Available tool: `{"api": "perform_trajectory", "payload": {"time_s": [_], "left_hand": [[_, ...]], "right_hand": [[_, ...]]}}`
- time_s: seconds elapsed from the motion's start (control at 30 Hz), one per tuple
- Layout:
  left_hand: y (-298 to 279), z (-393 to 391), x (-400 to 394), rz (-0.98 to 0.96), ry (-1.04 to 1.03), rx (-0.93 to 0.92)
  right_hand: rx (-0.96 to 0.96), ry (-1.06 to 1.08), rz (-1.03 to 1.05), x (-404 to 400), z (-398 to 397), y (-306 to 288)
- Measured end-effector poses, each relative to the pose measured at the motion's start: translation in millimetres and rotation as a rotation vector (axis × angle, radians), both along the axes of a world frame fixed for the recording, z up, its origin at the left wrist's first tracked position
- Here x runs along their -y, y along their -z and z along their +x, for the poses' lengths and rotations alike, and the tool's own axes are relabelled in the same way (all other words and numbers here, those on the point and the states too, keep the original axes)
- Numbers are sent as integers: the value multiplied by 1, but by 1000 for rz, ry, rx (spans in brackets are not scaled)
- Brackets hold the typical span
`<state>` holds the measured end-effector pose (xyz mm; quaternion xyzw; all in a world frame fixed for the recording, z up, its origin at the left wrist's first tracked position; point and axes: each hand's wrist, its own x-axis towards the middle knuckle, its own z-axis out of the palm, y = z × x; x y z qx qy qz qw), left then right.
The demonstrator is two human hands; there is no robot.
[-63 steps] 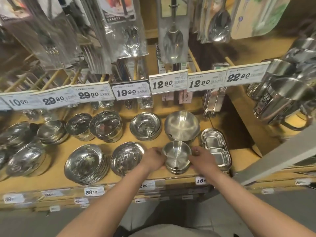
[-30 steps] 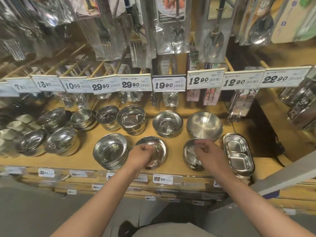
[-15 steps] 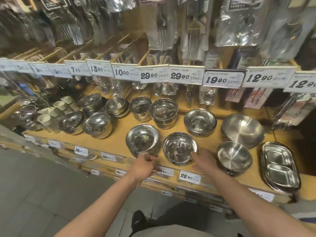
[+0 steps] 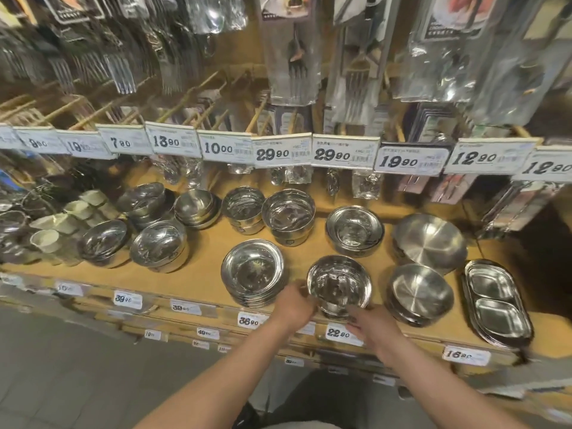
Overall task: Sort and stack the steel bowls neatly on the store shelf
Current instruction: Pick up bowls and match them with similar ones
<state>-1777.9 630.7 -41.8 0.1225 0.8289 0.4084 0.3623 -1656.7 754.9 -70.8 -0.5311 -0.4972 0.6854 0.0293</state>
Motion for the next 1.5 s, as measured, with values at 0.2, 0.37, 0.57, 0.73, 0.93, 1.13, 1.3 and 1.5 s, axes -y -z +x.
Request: {"api": "perform_trajectory", "payload": {"time_s": [0.2, 0.37, 0.57, 0.73, 0.93, 1.13, 1.3, 1.5], "left_hand": [[10, 2, -12, 17, -57, 3], [6, -1, -16, -29, -55, -64], [-28, -12, 0, 56, -69, -130], [-70, -56, 24, 141, -242, -182], [-77, -123, 65, 193, -397, -100], [-57, -183, 82, 144, -381, -52], [-48, -220, 76, 115, -274, -36], [-49, -243, 65, 87, -204, -34]], "right_hand": [[99, -264, 454, -6, 9, -21], [100, -355, 445, -4, 11, -31], [160, -450, 742, -6, 9, -63], [43, -445, 710, -26, -39, -92], [-56, -383, 419, -37, -136, -92], [89, -376, 371, -35, -199, -65], [103, -265, 416, -35, -212, -46], [42, -93, 326, -35, -196, -36]]}}
